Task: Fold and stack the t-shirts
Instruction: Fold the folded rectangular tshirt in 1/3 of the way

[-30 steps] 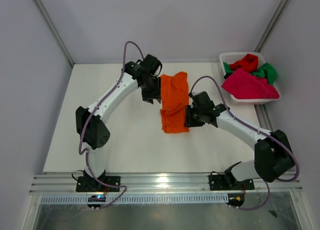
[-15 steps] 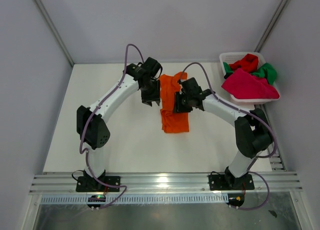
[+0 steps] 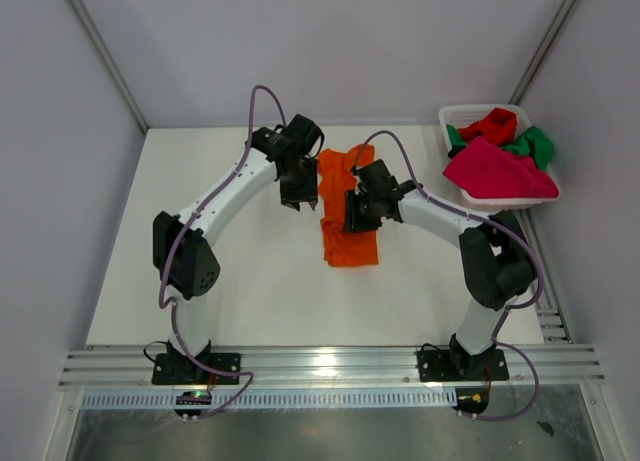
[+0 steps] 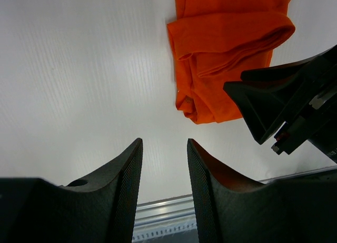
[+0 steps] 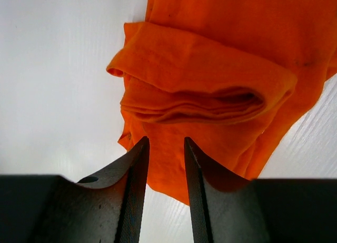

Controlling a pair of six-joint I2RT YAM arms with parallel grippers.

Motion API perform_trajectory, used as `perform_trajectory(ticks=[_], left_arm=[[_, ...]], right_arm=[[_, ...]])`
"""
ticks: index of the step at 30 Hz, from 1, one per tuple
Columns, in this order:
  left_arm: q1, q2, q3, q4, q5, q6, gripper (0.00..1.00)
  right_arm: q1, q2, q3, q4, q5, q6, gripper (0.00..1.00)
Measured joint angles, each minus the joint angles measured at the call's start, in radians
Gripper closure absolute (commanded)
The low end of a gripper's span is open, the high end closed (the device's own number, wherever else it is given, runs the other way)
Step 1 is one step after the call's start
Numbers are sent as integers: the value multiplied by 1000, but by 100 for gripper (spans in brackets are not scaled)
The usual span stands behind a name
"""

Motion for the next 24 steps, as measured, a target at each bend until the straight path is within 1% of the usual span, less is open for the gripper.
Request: perform_trajectory(ticks=[6, 13, 18, 24], left_arm=[[4, 0, 0, 1, 5, 0, 59], [4, 0, 0, 1, 14, 0, 59], [4, 0, 0, 0, 9, 0, 58], [5, -1, -10, 0, -7, 1, 58]], right_arm=[[3, -35, -45, -8, 0, 0, 63], [3, -23, -62, 7, -2, 4, 63], [3, 62, -31, 12, -7, 3, 63], [3, 165, 76, -7, -18, -7, 63]])
